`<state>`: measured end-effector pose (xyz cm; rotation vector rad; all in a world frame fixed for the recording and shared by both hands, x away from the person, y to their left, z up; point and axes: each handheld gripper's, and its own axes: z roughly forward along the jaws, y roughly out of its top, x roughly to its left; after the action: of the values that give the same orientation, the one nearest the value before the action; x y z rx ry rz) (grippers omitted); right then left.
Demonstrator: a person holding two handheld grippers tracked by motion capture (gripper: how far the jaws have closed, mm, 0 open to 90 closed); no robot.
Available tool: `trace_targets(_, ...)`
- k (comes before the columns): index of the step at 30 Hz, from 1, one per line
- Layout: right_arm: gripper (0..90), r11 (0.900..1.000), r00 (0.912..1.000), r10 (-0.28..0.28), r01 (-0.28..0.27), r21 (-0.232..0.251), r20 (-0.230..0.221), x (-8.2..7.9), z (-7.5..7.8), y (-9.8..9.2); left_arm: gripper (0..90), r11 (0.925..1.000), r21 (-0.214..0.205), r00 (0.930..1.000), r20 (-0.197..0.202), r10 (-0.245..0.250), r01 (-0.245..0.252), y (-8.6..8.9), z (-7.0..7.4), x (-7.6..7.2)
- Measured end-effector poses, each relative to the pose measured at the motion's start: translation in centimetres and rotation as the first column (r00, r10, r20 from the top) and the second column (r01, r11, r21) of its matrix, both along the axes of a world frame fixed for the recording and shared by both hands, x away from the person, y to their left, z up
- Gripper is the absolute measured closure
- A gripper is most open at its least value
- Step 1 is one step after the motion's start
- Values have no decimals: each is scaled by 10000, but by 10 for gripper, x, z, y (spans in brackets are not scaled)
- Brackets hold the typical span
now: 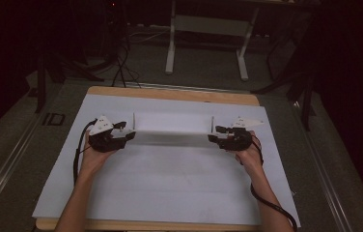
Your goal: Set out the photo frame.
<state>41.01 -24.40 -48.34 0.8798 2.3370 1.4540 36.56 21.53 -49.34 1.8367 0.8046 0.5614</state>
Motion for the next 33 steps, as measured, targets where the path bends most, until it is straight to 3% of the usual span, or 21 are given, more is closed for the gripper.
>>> trace_targets(2,426,10000,10000,-25,25,28,-28,1,1,0,430,10000,41,10000,74,-2,2,-4,0,2)
trace_targets(5,429,10000,10000,8,-8,19,-70,2,1,0,445,9996,-284,9999,-145,-12,8,-6,-2,5)
trace_targets(13,434,10000,10000,-46,46,57,-31,3,3,0,444,9984,-529,9997,32,224,-222,-7,-3,6)
trace_targets(20,405,9963,9980,-602,611,601,-178,7,0,-5,444,9958,-714,9978,288,591,-569,-9,-3,9)
trace_targets(25,433,9929,9947,-974,948,722,330,5,-3,-4,449,9943,-662,9951,469,870,-838,-12,-3,11)
trace_targets(28,449,9923,9898,-1169,1131,505,810,3,-3,0,451,9933,-509,9925,595,1066,-1037,-14,-3,11)
trace_targets(33,468,9883,9788,-1522,1522,111,1368,1,-6,7,449,9900,-625,9892,657,1307,-1267,-16,-4,13)
